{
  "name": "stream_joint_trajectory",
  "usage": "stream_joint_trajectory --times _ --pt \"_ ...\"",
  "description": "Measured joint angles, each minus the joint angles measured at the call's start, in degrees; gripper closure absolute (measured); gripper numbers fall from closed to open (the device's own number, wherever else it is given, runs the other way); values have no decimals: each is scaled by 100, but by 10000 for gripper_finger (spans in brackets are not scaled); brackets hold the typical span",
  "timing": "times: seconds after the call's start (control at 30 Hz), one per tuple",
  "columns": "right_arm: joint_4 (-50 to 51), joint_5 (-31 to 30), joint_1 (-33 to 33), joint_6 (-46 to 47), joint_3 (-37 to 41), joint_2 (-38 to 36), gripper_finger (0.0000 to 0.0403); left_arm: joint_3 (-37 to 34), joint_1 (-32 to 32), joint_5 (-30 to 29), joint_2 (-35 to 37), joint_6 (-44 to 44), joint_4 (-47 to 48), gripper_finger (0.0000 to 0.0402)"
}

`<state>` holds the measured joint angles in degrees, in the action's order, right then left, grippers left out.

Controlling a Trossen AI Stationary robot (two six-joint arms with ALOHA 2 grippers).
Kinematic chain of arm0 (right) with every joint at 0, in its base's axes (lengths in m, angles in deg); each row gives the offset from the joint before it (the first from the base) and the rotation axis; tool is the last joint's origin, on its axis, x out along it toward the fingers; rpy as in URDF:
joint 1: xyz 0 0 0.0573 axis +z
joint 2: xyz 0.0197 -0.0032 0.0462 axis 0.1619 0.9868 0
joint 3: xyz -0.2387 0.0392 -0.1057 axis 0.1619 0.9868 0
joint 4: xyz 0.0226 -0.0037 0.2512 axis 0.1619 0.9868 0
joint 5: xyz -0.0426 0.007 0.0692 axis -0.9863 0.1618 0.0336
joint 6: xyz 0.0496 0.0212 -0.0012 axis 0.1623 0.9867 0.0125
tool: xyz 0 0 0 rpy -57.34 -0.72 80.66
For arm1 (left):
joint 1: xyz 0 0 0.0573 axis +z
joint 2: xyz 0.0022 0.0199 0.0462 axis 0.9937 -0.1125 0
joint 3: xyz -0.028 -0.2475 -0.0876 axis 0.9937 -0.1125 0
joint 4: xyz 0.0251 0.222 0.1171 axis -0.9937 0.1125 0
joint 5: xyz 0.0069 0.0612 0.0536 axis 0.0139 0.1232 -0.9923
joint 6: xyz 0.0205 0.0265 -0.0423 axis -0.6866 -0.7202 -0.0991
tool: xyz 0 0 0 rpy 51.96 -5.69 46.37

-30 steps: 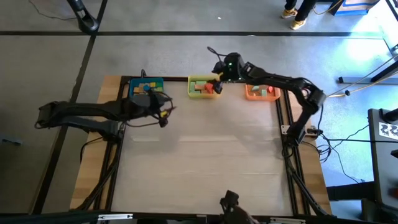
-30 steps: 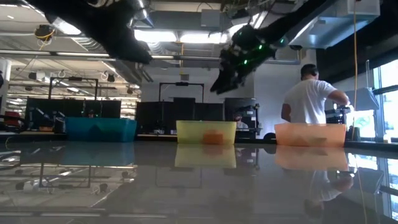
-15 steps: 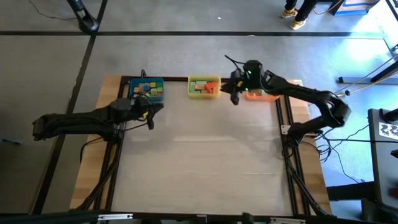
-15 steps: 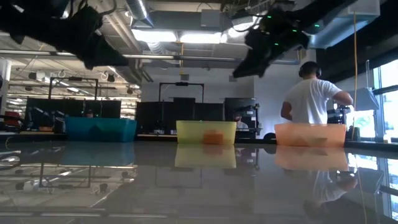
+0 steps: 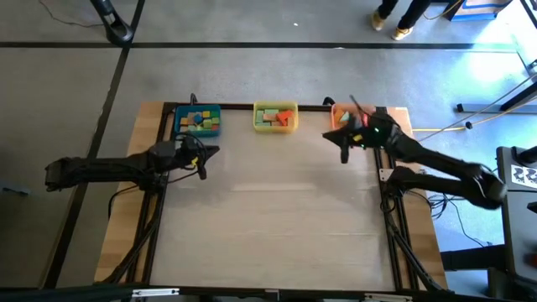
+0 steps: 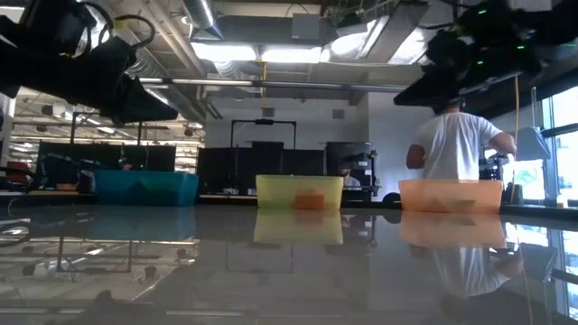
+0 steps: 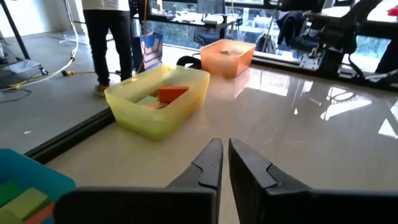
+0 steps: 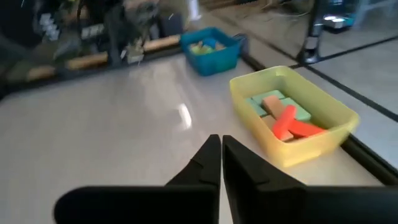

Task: Sort blocks by size
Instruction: Return to Home Position

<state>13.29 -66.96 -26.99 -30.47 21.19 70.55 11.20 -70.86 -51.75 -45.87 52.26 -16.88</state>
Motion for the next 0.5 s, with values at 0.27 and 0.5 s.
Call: stream_joint_trajectory --times 0.27,0.5 --pt "52 -1373 637 807 1173 -1929 398 -264 0 2 28 73 -576 394" --pt "28 -2554 1704 721 1885 -2800 399 -262 0 2 30 48 -600 396"
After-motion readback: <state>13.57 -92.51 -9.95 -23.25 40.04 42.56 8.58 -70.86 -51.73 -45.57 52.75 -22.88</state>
